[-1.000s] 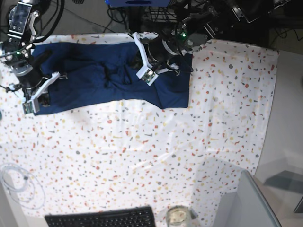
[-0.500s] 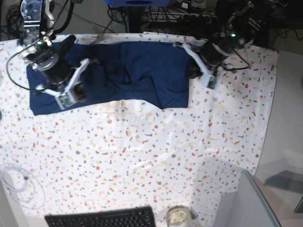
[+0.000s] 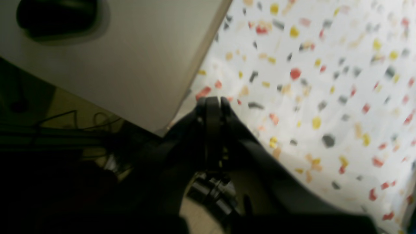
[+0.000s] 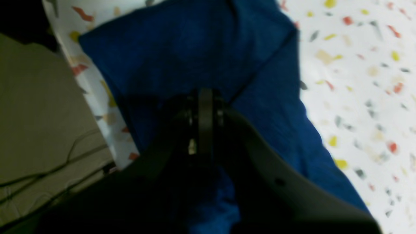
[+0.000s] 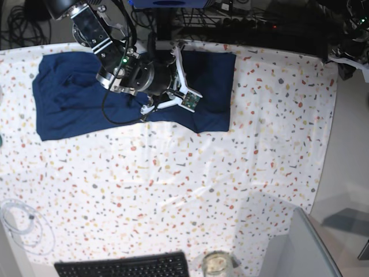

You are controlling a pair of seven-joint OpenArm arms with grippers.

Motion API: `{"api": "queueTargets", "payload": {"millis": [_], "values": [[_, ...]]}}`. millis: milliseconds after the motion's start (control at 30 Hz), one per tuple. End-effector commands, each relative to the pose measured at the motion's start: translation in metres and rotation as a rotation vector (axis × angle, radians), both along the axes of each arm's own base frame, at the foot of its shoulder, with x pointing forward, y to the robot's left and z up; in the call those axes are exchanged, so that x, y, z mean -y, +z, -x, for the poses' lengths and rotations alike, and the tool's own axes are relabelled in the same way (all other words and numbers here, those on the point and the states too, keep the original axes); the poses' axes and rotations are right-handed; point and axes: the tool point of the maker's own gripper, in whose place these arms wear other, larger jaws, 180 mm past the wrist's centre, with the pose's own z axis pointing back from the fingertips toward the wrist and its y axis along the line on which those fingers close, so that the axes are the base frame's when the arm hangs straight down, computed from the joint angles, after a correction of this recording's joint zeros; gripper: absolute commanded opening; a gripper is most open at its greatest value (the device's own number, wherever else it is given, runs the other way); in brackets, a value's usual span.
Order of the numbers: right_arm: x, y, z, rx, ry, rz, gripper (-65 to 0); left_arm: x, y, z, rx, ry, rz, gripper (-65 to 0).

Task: Layout the t-shirt on the table in an organized manner, then fold the t-shirt properly

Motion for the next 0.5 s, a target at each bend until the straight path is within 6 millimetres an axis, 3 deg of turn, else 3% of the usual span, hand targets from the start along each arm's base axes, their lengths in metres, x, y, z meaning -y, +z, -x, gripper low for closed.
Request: {"api": "queueTargets", "payload": {"millis": [0, 67, 267, 467], "values": [[-0.006, 0.007, -0.014, 0.022, -0.016, -0.030, -65.0, -0.002, 0.010, -0.002, 0.035, -0.017, -0.012, -65.0], [-0.010, -0.002, -0.019, -0.003, -0.022, -0.021, -65.0, 0.003, 0.012, -0.004, 0.056, -0.033, 0.004, -65.0], [0.007, -0.016, -0.040, -0.025, -0.072, 0.015, -65.0, 0.002, 0.005, 0.001, 0.043, -0.017, 0.019, -65.0], [0.052, -0.016, -0.076, -0.007, -0.213, 0.037, -65.0, -0.001, -0.001, 0.006, 0.030, -0.005, 0.024, -65.0]]}}
